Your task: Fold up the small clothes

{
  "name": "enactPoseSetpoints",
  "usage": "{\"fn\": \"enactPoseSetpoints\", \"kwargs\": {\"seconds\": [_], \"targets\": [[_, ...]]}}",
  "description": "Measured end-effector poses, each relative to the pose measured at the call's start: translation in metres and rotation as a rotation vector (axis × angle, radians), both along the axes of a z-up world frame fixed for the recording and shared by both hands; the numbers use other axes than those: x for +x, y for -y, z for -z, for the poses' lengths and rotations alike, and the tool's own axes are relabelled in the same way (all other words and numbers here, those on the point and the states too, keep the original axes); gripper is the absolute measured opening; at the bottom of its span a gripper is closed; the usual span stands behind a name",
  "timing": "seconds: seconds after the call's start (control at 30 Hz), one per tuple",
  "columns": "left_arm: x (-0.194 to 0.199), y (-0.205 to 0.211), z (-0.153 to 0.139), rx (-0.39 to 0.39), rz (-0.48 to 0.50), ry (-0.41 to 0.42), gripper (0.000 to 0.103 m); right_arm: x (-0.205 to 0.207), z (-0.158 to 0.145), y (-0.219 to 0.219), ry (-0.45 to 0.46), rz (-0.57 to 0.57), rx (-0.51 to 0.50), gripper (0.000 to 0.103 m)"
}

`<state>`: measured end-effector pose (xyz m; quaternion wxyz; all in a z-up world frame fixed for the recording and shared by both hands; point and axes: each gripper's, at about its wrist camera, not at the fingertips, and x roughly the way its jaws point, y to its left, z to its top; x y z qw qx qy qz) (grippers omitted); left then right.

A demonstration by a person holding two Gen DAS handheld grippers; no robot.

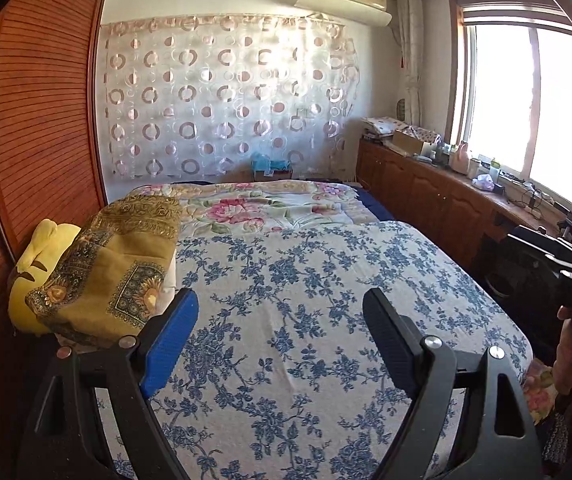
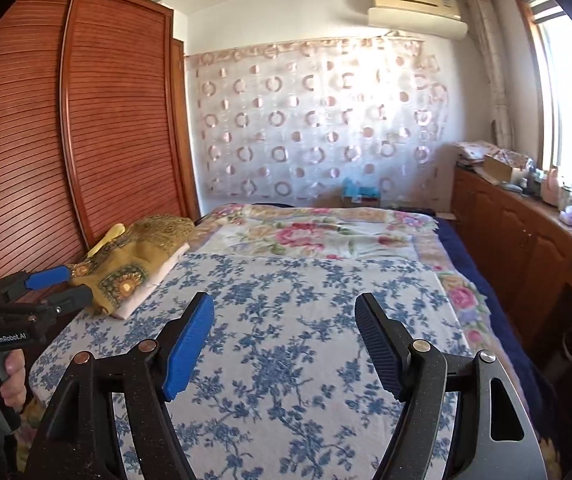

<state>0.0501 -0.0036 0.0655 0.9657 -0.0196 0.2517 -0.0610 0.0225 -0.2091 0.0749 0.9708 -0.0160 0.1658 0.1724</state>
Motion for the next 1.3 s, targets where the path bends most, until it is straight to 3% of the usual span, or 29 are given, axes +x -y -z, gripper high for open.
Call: {"fn": "enactPoseSetpoints", "kwargs": {"seconds": [0.27,1.3], "targets": [[-0.01,0.01,-0.009,0.017,-0.004,0.026,0.085,-0.019,0.003,-0.01,0.011,0.029,0.005,0.075],[-0.02,0.012,-0.02,0.015,-0.016,0.058,0.085,-0.008,0.009,0.009,0.015,0.026,0.006,0.075]]}}
